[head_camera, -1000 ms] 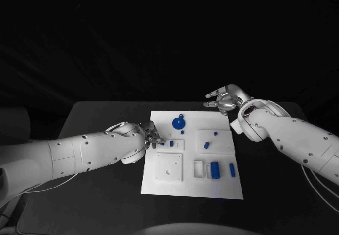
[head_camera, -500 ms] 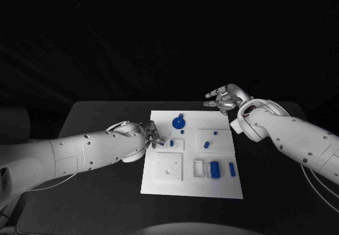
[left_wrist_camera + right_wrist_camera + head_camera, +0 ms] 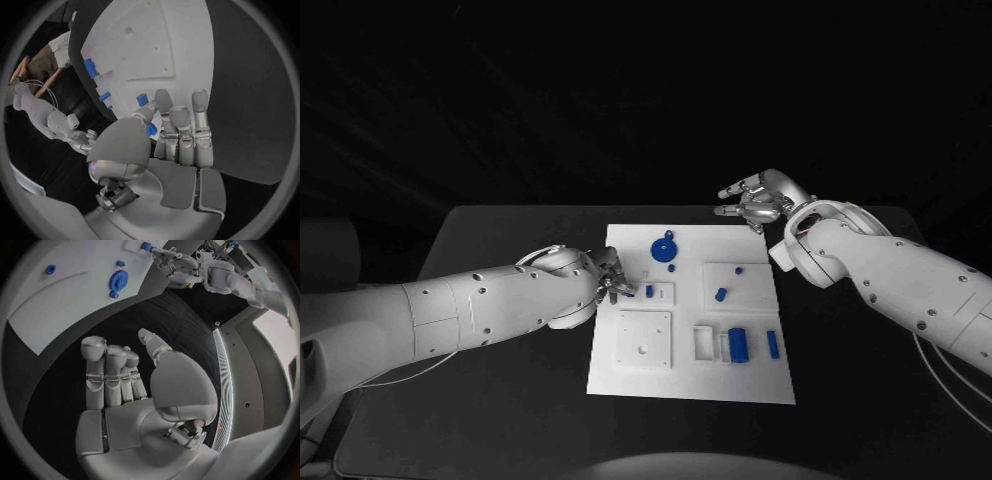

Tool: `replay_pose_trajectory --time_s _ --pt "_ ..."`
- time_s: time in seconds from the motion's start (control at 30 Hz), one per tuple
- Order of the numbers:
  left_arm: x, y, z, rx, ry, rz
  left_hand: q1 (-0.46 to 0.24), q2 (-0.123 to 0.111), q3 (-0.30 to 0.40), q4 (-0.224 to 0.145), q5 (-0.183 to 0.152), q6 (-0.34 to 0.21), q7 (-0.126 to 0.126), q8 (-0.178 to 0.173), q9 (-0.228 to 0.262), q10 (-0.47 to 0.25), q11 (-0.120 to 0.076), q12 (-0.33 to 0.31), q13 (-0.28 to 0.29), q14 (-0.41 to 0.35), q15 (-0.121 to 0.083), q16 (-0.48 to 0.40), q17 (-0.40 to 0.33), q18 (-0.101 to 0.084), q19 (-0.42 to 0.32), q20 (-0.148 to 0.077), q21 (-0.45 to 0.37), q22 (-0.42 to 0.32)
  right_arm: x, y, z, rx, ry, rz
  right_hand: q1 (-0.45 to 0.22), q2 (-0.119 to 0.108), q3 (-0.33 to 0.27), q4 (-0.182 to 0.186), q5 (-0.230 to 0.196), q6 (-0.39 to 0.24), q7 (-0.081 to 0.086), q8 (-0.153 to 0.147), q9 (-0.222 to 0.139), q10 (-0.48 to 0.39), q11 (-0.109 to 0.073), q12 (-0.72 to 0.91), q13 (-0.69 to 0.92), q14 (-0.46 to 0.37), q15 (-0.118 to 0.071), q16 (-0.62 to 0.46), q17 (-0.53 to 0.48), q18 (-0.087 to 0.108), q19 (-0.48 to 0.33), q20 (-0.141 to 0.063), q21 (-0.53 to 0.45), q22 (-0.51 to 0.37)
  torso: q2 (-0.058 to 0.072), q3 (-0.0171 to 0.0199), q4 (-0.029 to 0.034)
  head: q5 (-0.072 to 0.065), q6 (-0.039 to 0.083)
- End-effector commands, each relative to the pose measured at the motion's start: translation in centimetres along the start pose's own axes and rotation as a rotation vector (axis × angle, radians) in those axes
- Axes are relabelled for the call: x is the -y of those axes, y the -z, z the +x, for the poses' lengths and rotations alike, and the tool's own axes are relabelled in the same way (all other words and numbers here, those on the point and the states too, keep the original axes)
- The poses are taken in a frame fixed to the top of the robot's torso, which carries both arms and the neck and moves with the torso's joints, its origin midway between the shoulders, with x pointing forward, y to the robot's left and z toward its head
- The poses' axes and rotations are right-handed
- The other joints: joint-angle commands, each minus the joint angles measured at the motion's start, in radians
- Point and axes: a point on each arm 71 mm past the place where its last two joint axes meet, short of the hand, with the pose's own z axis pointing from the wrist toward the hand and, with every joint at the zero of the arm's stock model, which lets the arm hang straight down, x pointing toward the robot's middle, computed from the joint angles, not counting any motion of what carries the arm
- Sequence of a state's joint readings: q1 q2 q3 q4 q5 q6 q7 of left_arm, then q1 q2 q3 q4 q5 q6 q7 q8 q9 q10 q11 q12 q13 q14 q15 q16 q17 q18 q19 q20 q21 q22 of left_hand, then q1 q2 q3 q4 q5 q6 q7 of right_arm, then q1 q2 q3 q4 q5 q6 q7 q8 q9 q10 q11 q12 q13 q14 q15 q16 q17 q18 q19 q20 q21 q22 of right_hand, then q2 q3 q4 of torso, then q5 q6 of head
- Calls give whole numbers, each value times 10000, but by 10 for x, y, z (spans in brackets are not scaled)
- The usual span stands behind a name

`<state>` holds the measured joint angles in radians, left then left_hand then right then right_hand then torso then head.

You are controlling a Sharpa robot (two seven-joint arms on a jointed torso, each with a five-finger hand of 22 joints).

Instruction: Assemble the parts on the task board

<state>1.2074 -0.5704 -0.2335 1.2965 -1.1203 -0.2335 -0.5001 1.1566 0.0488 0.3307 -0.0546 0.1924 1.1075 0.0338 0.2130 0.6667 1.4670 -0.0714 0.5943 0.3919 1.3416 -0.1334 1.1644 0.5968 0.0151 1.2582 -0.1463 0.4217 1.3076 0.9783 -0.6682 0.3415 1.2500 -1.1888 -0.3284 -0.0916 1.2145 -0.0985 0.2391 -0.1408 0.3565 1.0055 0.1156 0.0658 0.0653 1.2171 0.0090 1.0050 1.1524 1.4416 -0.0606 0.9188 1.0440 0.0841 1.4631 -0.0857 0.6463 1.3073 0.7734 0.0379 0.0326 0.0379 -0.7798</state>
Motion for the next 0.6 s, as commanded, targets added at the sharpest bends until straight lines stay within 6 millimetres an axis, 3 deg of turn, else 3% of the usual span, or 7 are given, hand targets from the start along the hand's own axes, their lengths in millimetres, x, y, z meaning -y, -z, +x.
replay_pose_trajectory --time_s 0.03,0.6 --pt "0 0 3 -303 -235 -30 74 7 279 -278 -20 615 -548 33 2978 469 -73 -17 -11 27 24 -35 9 -62 41 3 63 189 -1 0 2 -141 19 -88 -94 -30 19 -11 57 37 -1 -34 -5 -53 -33 -32 -13 -2 -52 -39 5 143 545 11 -49 766 -2 5 1 3 8" --pt "1 -2 3 -339 -281 -100 79 26 257 -240 -18 626 -550 36 2980 472 -73 -23 13 30 22 -39 31 -59 36 4 68 189 -1 0 3 -175 7 -84 -94 -30 19 -11 57 37 -1 -34 -5 -53 -33 -32 -13 -2 -52 -39 5 143 545 11 -49 766 3 7 -6 11 -24"
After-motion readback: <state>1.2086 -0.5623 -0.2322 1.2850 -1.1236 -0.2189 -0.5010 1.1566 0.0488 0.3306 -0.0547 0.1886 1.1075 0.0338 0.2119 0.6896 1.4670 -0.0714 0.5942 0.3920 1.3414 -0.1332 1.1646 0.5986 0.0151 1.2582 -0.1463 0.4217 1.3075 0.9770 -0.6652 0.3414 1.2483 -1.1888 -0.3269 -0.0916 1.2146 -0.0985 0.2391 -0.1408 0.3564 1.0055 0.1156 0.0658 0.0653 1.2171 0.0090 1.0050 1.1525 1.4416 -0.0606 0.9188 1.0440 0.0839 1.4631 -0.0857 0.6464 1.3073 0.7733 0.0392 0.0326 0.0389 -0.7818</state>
